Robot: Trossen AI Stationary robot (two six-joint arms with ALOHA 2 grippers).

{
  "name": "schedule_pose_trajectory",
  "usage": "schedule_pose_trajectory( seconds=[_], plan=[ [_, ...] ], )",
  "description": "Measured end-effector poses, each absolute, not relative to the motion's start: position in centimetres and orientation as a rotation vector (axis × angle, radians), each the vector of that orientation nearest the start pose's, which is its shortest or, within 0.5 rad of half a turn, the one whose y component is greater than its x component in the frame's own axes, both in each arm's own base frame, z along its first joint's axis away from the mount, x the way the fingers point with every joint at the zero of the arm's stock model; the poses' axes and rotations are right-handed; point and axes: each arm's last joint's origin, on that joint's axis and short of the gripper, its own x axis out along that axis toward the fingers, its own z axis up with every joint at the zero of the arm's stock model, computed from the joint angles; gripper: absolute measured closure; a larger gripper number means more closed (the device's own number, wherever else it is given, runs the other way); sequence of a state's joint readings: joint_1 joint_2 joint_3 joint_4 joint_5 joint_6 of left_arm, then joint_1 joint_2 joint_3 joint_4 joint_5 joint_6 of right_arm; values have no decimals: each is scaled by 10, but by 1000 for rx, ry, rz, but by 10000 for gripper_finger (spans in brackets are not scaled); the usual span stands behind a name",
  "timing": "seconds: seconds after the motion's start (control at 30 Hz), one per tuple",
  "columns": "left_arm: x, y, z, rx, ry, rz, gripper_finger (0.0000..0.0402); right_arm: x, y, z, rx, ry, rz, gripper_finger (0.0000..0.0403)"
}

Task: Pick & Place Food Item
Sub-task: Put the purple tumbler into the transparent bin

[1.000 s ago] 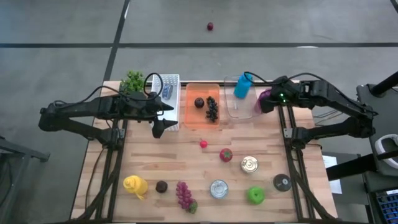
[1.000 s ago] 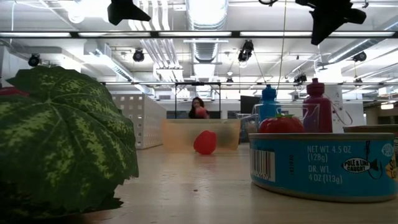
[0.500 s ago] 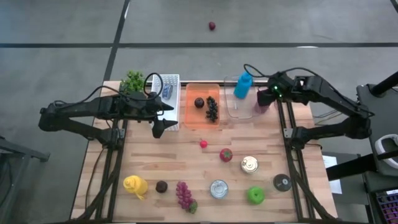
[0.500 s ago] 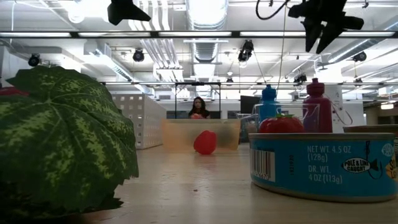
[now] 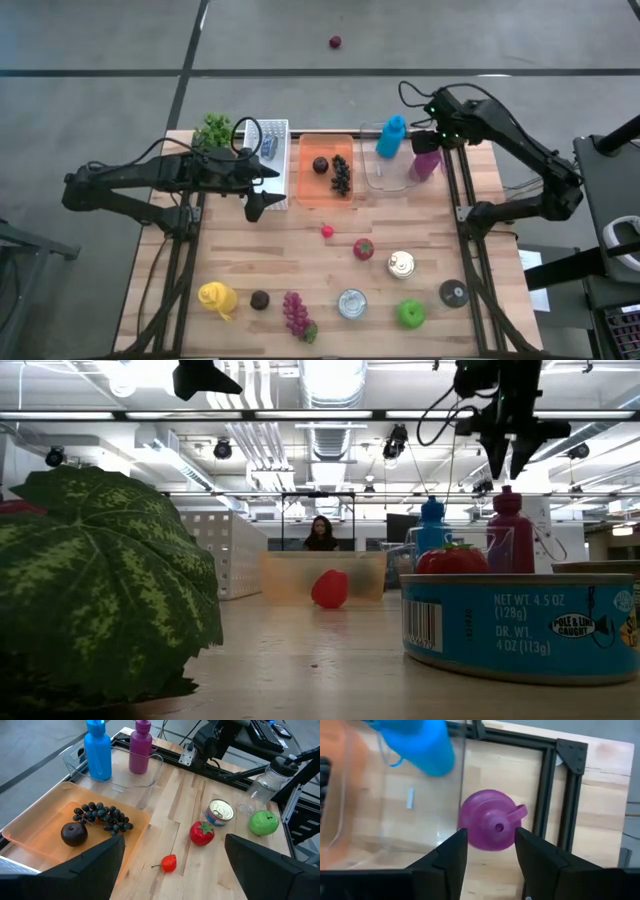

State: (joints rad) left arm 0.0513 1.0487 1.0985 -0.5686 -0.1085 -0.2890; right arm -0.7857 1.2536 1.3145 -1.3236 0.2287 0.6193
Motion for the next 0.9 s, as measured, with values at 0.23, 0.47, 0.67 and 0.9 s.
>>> schedule_pose_trajectory(
  seconds=[0.23,0.47,0.67,0.9],
  plan=[
    [213,14,357,-267,493,230,51,141,-161,332,845,1008,-1259,262],
    [213,14,357,-267,493,230,49,141,-160,332,846,1006,-1261,278],
    [213,14,357,-267,493,230,54,141,-160,329,859,1015,-1269,288],
    [213,14,357,-266,493,231,54,141,-159,328,875,1017,-1250,297]
  ],
)
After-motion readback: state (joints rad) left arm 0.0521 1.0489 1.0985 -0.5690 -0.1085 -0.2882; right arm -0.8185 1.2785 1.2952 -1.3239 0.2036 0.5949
